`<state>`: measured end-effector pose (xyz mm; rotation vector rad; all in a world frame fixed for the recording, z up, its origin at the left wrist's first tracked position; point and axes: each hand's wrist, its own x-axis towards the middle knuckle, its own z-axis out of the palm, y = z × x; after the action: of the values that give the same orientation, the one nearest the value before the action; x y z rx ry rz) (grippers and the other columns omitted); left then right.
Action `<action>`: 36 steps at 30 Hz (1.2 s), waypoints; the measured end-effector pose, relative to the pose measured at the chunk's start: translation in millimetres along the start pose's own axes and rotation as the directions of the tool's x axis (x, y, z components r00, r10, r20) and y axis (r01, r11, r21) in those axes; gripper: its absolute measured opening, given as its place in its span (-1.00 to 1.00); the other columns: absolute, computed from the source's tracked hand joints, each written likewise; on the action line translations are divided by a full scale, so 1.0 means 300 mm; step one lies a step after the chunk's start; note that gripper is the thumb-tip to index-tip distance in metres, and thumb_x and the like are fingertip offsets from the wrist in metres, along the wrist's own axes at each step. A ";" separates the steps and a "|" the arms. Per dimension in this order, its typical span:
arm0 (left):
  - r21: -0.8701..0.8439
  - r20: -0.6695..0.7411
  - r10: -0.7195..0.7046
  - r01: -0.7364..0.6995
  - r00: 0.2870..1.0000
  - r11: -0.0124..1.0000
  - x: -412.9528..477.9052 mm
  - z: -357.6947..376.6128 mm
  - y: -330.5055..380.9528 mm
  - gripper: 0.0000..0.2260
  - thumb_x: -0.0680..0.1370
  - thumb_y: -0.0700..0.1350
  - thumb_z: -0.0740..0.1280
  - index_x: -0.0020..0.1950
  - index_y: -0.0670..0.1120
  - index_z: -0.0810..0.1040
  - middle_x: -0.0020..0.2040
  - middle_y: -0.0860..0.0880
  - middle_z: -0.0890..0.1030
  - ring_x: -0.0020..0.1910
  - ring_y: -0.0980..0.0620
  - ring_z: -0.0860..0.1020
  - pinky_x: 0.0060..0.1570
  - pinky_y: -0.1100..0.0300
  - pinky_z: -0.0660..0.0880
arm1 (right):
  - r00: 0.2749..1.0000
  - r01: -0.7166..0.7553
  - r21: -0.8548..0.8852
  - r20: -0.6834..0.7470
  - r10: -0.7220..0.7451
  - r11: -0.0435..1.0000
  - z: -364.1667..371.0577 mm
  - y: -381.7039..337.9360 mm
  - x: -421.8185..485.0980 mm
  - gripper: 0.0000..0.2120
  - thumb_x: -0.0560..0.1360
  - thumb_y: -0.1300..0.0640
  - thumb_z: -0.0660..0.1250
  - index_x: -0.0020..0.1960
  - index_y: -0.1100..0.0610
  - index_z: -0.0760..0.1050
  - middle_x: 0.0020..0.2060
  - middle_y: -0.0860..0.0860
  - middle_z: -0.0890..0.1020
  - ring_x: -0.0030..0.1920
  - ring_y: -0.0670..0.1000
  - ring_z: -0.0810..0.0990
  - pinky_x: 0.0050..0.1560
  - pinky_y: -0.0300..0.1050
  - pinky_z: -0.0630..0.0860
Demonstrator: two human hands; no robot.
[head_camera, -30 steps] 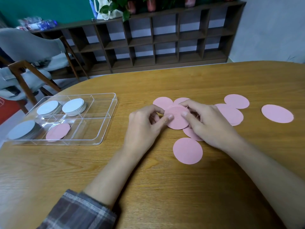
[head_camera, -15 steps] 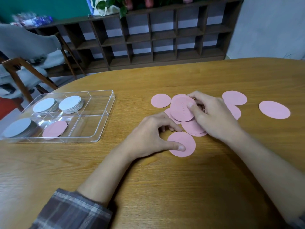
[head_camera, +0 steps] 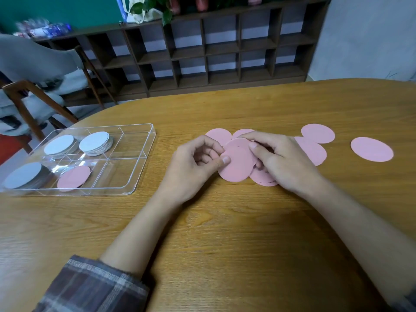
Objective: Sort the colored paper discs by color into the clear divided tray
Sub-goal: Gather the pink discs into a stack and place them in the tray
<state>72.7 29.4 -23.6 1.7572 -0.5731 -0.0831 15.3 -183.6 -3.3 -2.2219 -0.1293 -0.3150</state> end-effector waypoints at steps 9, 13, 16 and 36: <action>0.130 -0.158 0.015 0.006 0.987 0.992 -0.007 0.037 -0.005 -0.88 0.49 -0.04 0.58 -0.07 0.02 0.68 -0.23 -0.08 0.67 -0.22 -0.24 0.67 -0.10 -0.12 0.66 | 0.994 0.076 -0.019 0.081 -0.074 0.997 0.004 -0.010 -0.025 -0.80 0.65 0.10 0.29 0.20 -0.05 0.63 -0.27 -0.12 0.60 -0.19 -0.09 0.52 -0.17 -0.34 0.39; 0.171 -0.201 0.061 -0.026 0.978 0.985 -0.011 0.080 0.015 -0.84 0.48 -0.10 0.60 0.00 -0.04 0.68 -0.19 0.01 0.65 -0.25 -0.08 0.68 -0.23 0.23 0.57 | 0.996 0.092 -0.084 0.027 -0.090 0.992 -0.019 0.010 -0.033 -0.81 0.63 0.14 0.32 0.16 -0.09 0.60 -0.20 -0.07 0.65 -0.18 -0.05 0.53 -0.13 -0.20 0.44; 0.277 -0.171 0.161 -0.109 0.972 0.955 -0.017 0.119 0.029 -0.75 0.47 -0.12 0.61 0.10 -0.06 0.67 -0.13 0.03 0.63 -0.28 0.16 0.57 -0.20 0.44 0.42 | 0.997 0.054 -0.081 -0.055 -0.059 0.995 -0.063 0.025 -0.037 -0.86 0.63 0.11 0.30 0.09 -0.11 0.57 -0.18 -0.02 0.67 -0.14 0.03 0.58 -0.03 0.03 0.53; 0.617 0.272 0.278 -0.389 0.921 0.684 -0.027 0.184 0.047 -0.62 0.47 0.31 0.48 -0.02 0.00 0.69 0.01 0.13 0.67 0.05 0.07 0.60 0.04 0.02 0.57 | 0.972 -0.109 0.078 -0.201 0.122 0.991 -0.197 0.125 -0.103 -0.81 0.64 0.18 0.27 0.16 -0.03 0.58 -0.16 -0.06 0.71 -0.26 -0.06 0.67 -0.03 -0.03 0.65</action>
<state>41.5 -18.9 -27.5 2.3138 -1.1439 0.2823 -17.5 -252.8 -4.8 -2.1074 0.0999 -0.4667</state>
